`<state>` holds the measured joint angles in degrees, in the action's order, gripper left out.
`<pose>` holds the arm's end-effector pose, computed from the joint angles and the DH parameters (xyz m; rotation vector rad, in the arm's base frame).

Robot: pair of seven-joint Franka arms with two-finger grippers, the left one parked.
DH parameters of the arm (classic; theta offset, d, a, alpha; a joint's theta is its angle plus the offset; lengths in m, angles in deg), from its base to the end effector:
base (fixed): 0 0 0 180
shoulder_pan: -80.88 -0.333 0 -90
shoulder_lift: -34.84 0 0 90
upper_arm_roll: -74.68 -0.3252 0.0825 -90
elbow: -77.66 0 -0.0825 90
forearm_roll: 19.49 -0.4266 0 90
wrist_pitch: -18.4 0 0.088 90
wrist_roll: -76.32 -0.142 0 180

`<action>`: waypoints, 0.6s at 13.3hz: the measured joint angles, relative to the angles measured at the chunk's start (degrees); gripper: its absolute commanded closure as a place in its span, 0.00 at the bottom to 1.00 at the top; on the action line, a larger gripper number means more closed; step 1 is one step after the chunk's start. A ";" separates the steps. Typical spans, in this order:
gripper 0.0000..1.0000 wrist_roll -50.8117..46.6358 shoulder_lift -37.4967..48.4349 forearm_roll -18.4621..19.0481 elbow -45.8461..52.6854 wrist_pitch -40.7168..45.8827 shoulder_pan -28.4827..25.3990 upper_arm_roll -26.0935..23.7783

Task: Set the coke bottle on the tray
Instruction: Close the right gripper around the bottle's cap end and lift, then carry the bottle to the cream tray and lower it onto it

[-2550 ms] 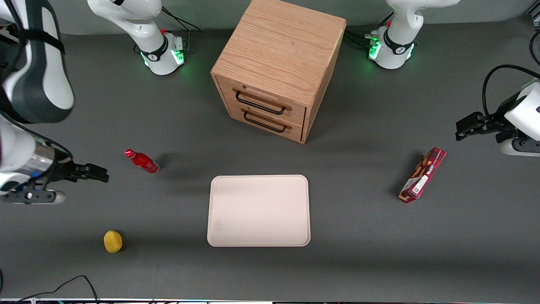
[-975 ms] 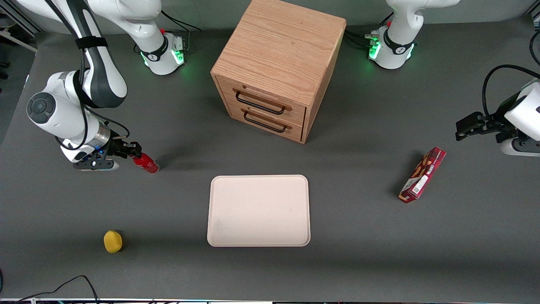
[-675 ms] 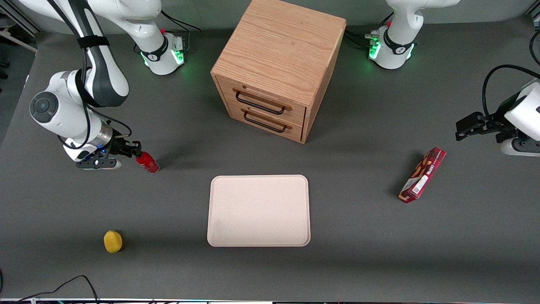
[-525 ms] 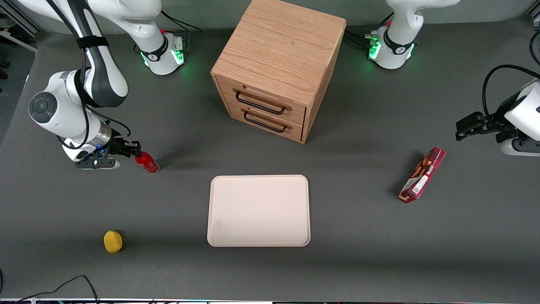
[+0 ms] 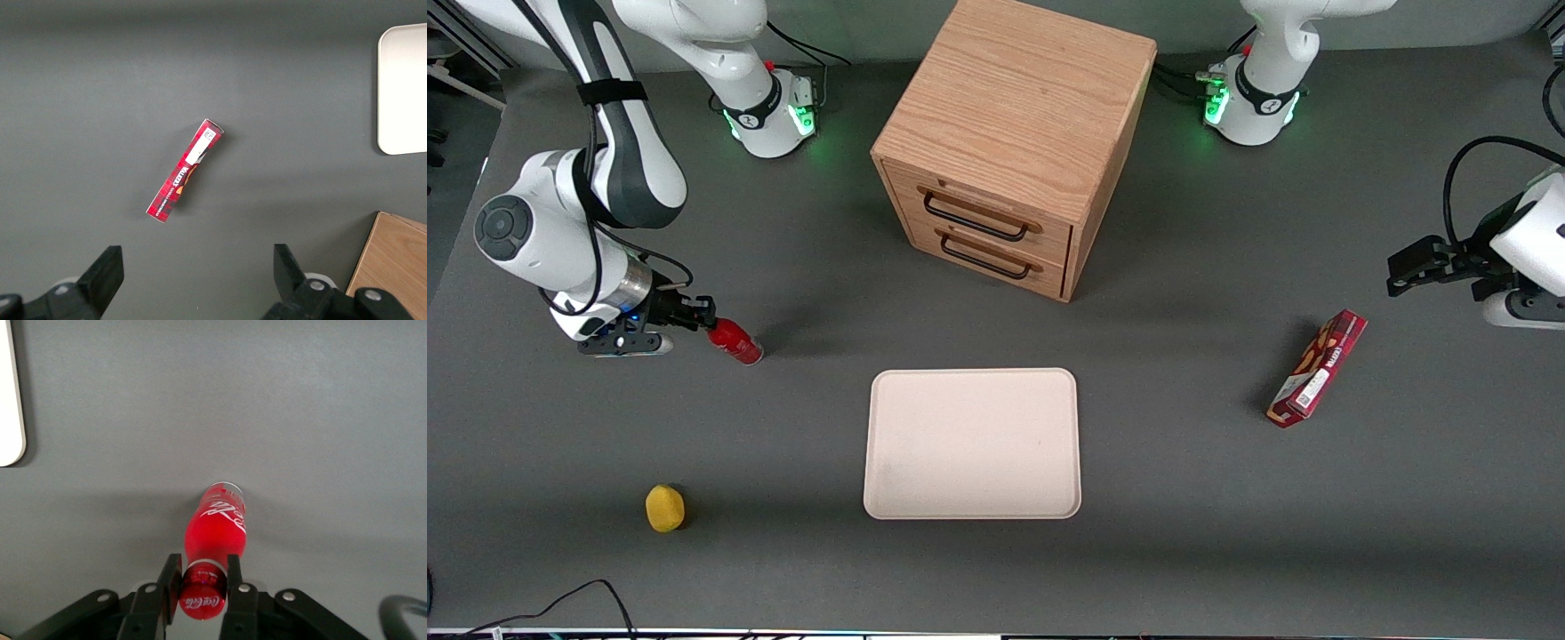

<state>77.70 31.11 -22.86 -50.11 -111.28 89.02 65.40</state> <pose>0.5610 0.0146 0.2871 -3.0860 -0.0086 0.0478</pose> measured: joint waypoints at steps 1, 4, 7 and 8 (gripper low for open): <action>1.00 -0.03 -0.52 -0.12 1.01 -0.07 -0.24 -0.79; 1.00 -1.90 -4.61 -0.55 9.46 3.46 -2.98 -1.98; 1.00 -8.87 -11.41 -0.54 22.93 10.11 -8.26 -2.17; 1.00 -11.39 -14.19 -0.48 28.24 12.40 -10.09 -2.19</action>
<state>66.31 16.91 -23.33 -21.87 -98.88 78.93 63.21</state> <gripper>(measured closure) 0.687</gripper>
